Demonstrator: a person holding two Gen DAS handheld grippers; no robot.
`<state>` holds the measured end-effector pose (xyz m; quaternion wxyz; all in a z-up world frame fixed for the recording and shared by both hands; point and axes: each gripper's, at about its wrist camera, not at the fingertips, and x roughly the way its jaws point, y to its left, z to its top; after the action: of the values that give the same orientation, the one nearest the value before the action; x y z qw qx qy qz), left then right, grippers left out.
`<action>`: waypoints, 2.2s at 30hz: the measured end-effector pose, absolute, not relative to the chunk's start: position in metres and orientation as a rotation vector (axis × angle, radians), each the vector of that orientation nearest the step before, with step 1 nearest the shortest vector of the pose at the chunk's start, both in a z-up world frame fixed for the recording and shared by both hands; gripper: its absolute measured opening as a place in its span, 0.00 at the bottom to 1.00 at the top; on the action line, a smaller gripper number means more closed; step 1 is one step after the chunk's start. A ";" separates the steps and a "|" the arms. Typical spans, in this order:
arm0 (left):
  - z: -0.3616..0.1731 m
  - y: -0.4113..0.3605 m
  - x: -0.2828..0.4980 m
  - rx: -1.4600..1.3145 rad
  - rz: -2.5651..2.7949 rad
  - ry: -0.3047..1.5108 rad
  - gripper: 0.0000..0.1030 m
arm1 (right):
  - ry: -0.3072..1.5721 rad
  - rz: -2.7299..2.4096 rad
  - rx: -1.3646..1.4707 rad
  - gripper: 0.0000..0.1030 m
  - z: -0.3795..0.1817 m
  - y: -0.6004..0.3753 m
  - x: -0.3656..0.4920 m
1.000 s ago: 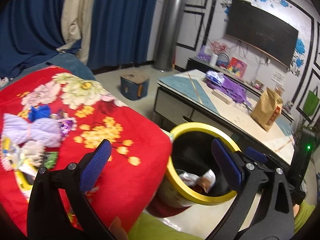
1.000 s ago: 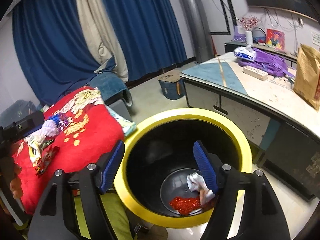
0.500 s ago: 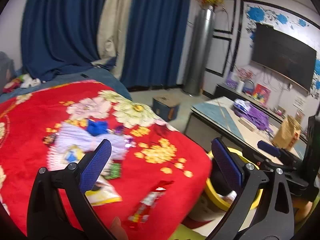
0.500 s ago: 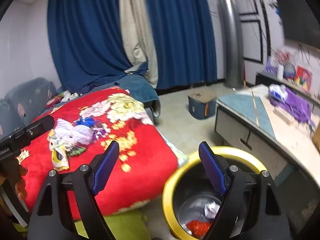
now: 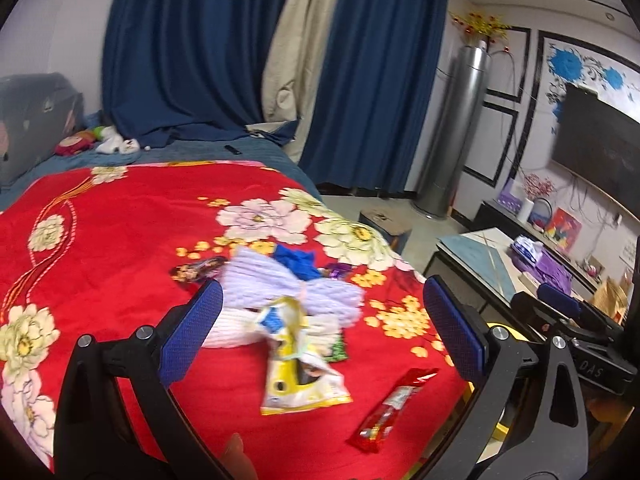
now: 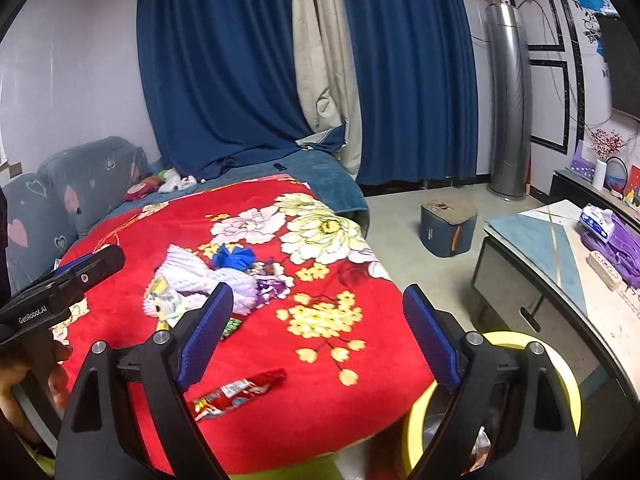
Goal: Collect trash
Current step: 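Move both tools back over the trash on the bedspread, then grasp the yellow chip bag with the left tool while the right tool grasps the white foam net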
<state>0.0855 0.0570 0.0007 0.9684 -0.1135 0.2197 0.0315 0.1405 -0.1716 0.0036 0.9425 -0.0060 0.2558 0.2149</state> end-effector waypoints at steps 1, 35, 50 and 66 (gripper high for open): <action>0.001 0.063 0.084 -0.237 0.077 0.446 0.89 | 0.522 0.443 -0.018 0.82 0.005 -0.168 0.141; -0.076 0.087 0.110 -0.407 -0.091 0.671 0.69 | 0.877 0.653 0.070 0.56 -0.064 -0.059 0.257; -0.103 0.082 0.132 -0.472 -0.115 0.762 0.56 | 0.929 0.681 0.109 0.34 -0.086 -0.053 0.265; -0.095 0.103 0.116 -0.526 -0.110 0.735 0.26 | 0.811 0.679 0.152 0.15 -0.056 -0.076 0.235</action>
<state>0.1164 0.1030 -0.0945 0.8981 -0.2540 0.3550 -0.0531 0.2353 -0.0760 -0.0561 0.8606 0.0723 0.3865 0.3236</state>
